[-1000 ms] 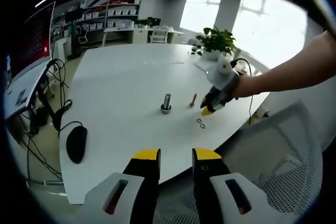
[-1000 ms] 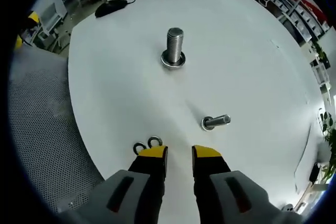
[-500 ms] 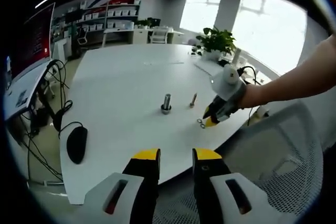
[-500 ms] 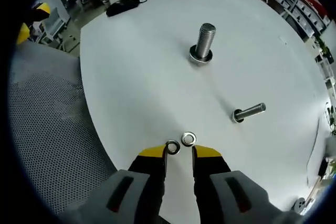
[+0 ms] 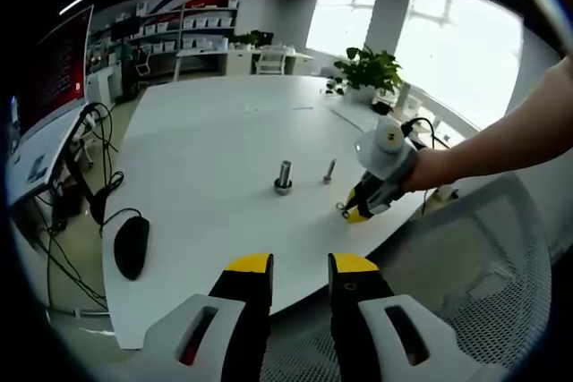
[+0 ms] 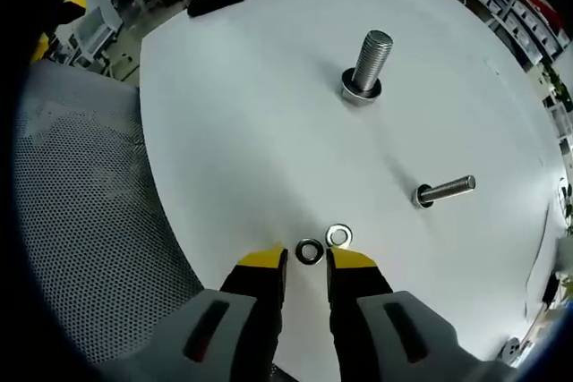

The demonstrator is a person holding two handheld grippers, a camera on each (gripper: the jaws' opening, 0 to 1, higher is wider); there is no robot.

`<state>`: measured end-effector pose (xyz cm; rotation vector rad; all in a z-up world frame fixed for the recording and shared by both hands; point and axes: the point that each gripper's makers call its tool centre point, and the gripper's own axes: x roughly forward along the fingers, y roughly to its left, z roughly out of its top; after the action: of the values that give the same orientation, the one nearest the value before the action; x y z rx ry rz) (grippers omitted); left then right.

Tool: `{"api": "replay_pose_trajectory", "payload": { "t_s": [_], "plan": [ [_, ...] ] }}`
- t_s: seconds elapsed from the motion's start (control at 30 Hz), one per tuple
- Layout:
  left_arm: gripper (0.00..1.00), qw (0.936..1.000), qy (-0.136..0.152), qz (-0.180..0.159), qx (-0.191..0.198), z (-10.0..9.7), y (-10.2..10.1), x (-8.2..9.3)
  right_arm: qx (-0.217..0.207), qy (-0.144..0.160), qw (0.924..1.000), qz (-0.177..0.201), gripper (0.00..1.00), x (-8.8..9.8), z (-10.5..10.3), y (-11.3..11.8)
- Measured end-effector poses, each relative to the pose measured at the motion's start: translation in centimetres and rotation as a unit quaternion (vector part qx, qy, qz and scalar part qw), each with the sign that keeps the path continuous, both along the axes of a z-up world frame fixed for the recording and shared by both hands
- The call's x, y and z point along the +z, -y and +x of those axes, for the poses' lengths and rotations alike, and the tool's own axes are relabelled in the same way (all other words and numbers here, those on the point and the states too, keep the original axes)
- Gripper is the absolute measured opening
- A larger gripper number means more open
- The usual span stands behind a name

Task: Place the washer onto the threaded stud by aligning its center hole with the stud, sliding it down to the base, and recovering from edge contact or off-axis alignment until the washer reaches the visible bottom stop.

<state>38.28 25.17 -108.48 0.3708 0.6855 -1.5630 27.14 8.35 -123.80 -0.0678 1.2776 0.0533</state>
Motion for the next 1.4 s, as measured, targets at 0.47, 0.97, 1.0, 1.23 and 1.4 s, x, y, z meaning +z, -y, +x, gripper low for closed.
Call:
{"api": "replay_pose_trajectory", "payload": {
  "t_s": [0.47, 0.97, 1.0, 1.23, 1.4],
  "plan": [
    [0.22, 1.0000, -0.006, -0.005, -0.003, -0.03, 0.08, 0.08, 0.091, -0.018, 0.9956, 0.013, 0.17, -0.13, -0.15, -0.28],
    [0.22, 1.0000, -0.004, -0.007, -0.001, -0.03, 0.06, 0.20, 0.107, -0.070, 0.9916, -0.018, 0.15, -0.47, -0.06, -0.29],
    [0.22, 1.0000, -0.004, -0.007, 0.000, -0.01, 0.05, 0.20, 0.102, -0.071, 0.9921, -0.019, 0.15, -0.40, -0.14, -0.39],
    [0.22, 1.0000, -0.004, -0.008, 0.001, 0.07, 0.05, 0.16, 0.069, -0.054, 0.9960, -0.017, 0.14, -0.48, 0.18, -0.06],
    [0.22, 1.0000, -0.004, -0.007, 0.002, 0.15, -0.03, 0.16, 0.020, -0.013, 0.9996, -0.014, 0.14, 0.00, -0.24, -0.35]
  ]
}}
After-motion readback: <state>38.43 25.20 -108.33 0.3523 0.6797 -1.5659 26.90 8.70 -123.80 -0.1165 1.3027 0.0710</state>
